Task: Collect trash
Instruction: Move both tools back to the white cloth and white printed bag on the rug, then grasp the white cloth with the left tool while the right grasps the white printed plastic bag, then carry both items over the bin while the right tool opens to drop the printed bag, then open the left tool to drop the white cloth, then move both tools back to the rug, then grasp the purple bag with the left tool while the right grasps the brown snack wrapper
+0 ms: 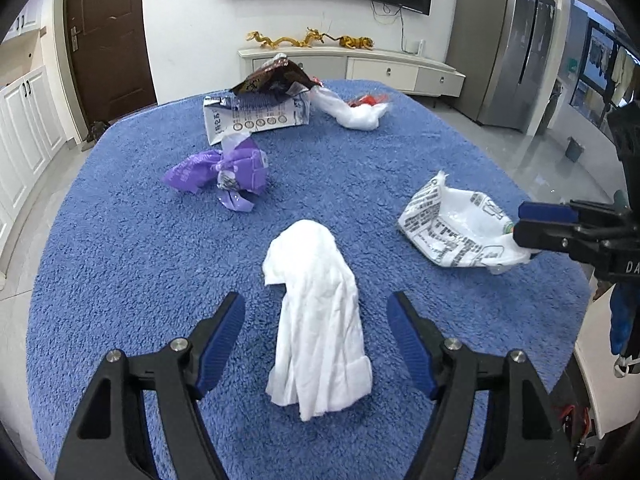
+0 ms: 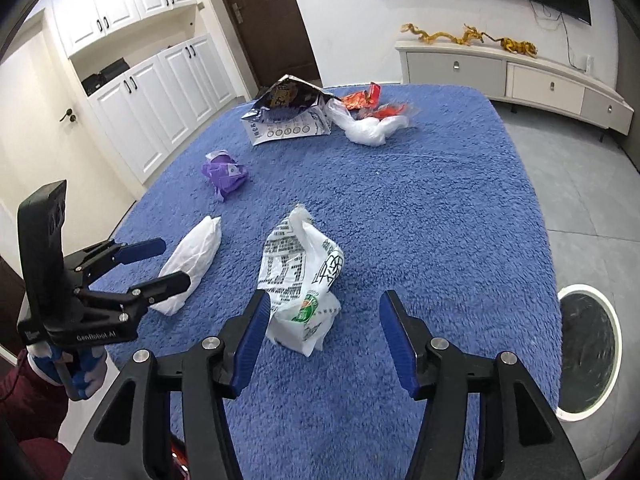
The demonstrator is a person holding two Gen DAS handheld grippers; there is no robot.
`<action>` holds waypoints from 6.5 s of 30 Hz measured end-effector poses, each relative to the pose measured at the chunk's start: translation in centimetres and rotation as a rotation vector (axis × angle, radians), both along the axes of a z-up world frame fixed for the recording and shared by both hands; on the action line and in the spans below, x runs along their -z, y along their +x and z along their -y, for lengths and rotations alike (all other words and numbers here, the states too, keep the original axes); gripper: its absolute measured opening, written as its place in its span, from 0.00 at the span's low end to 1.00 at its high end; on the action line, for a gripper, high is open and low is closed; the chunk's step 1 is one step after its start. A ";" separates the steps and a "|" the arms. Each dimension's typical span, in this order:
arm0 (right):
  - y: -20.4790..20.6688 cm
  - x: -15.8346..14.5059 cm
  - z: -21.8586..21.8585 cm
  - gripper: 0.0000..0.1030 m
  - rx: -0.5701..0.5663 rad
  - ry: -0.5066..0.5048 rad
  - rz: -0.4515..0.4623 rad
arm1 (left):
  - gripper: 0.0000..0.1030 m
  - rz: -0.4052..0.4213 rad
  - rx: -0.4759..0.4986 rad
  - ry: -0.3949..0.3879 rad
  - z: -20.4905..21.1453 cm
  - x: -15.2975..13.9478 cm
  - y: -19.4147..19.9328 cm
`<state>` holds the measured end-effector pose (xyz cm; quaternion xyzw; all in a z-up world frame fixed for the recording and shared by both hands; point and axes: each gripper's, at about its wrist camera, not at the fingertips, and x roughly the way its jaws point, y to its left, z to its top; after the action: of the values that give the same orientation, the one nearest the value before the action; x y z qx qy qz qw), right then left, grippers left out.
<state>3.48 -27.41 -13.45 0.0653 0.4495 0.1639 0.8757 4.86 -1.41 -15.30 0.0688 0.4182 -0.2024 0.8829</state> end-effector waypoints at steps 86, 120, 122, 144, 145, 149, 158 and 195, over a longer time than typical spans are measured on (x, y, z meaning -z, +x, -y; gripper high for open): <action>-4.3 9.1 34.5 0.12 0.694 0.099 -0.014 | 0.08 -0.165 0.519 0.076 43.7 -0.2 3.5; -5.1 4.6 30.2 0.40 0.667 0.034 0.038 | 0.49 -0.080 0.414 -0.042 36.0 -4.2 3.3; -4.8 3.6 28.6 0.40 0.629 0.026 0.056 | 0.49 -0.049 0.392 -0.040 33.9 -5.0 3.1; -3.8 -6.5 13.6 0.51 0.301 -0.045 0.231 | 0.55 0.224 0.051 -0.125 8.6 -14.1 0.4; -3.8 -6.7 13.1 0.52 0.295 -0.049 0.233 | 0.56 0.227 0.034 -0.130 7.5 -14.2 0.5; -3.1 -7.5 11.1 0.52 0.265 -0.060 0.236 | 0.56 0.244 -0.047 -0.142 3.1 -14.5 0.6; -0.9 -7.7 7.4 0.52 0.195 -0.096 0.220 | 0.56 0.219 -0.225 -0.143 -6.7 -12.1 2.5; 23.9 -3.1 -10.0 0.37 0.023 0.201 -0.041 | 0.56 -0.017 -0.174 -0.233 -3.8 -1.2 11.4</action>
<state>27.36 -17.43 -10.35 0.1614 0.4478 0.1966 0.8572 16.29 2.41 -14.15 -0.0727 0.4037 -0.1727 0.8955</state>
